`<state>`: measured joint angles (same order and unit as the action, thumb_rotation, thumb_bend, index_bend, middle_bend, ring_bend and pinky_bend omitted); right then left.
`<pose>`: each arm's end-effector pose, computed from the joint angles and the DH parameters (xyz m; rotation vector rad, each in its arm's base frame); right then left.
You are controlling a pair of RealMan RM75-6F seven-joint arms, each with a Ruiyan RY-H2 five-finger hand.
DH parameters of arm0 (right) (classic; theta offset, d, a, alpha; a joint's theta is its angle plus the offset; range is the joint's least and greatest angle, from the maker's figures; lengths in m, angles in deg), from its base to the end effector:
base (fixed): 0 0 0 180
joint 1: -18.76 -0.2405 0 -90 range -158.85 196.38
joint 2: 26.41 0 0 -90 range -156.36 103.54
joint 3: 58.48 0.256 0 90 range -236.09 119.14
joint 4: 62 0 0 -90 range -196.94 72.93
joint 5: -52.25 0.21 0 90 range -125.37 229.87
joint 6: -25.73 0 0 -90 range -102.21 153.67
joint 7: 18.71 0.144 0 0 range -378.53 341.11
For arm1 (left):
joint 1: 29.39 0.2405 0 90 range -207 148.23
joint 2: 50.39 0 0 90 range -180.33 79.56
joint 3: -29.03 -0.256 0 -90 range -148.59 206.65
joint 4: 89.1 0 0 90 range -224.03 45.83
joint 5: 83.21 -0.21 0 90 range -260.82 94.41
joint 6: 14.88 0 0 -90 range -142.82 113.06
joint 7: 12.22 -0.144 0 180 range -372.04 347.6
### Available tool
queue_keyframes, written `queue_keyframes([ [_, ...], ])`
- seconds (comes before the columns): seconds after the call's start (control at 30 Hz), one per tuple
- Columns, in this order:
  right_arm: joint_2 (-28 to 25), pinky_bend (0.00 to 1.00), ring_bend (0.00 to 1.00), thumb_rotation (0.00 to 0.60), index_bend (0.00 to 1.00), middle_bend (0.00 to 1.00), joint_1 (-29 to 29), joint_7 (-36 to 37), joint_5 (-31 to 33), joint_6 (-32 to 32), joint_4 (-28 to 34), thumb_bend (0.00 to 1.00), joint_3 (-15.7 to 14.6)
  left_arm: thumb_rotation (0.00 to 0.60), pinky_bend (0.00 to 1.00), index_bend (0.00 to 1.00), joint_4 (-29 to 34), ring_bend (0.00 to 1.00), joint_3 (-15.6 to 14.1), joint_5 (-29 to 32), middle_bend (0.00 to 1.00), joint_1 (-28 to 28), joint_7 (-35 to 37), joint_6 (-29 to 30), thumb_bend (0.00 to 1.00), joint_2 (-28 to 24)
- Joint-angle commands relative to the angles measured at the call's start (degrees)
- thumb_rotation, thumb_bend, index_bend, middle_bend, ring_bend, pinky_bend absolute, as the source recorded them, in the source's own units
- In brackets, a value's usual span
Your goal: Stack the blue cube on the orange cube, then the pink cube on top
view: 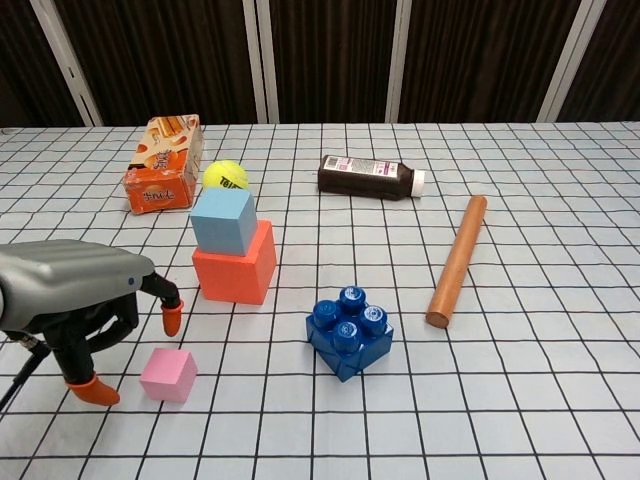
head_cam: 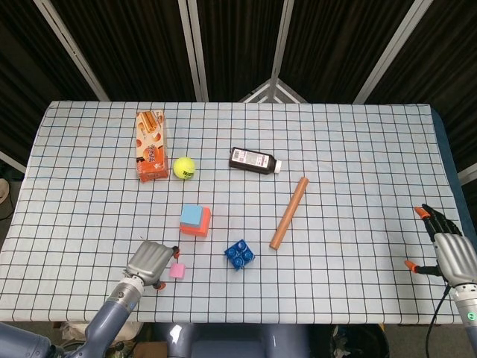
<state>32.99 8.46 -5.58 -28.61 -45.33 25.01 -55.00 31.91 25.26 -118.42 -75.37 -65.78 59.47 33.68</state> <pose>-0.3432 -0.2145 0.1763 1.4027 -1.0978 0.8260 -0.1308 0.2244 -0.0111 -2.0204 -1.0295 -0.4409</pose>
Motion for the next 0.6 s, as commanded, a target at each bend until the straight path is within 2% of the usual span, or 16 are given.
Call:
queue_keyframes([
  [0.03, -0.03, 0.13, 0.06, 0.600, 0.00, 0.01, 0.00, 0.38, -0.12, 0.00, -0.18, 0.13, -0.03, 0.600, 0.83, 0.33, -0.50, 0.75, 0.16, 0.75, 0.79, -0.29, -0.62, 0.05, 0.12, 0.82],
  [0.6, -0.04, 0.13, 0.06, 0.600, 0.00, 0.02, -0.16, 1.72, -0.33, 0.44, -0.85, 0.13, -0.11, 0.600, 0.83, 0.37, -1.58, 0.75, 0.45, 1.63, 0.80, -0.79, -1.68, 0.27, 0.17, 2.42],
])
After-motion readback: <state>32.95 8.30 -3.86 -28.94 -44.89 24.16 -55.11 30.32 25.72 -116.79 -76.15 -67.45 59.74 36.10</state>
